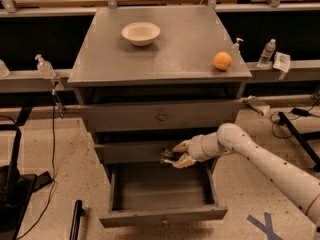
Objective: Place rxbar chocolate into bottom drawer
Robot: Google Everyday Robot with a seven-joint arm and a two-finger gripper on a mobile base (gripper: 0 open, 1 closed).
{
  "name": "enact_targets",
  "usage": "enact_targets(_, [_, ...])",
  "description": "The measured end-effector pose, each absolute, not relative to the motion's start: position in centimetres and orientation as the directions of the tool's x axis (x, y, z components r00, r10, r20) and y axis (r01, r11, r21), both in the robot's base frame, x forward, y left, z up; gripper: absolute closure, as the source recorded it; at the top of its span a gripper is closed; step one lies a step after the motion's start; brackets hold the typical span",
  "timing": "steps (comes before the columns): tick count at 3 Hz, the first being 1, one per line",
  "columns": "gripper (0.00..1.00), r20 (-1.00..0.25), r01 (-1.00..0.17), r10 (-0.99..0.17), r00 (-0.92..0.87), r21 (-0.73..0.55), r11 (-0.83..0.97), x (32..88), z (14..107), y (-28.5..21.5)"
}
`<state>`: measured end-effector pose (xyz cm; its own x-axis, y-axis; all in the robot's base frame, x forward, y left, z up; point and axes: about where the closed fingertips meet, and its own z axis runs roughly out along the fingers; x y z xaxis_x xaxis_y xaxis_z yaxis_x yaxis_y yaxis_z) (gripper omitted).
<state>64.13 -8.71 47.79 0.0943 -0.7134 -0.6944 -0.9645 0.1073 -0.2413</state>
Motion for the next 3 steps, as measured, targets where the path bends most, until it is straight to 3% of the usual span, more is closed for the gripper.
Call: enact_targets(3, [1.00,-0.718,-0.960,-0.671,0.185,-0.279,0.034,64.2,43.6,-9.3])
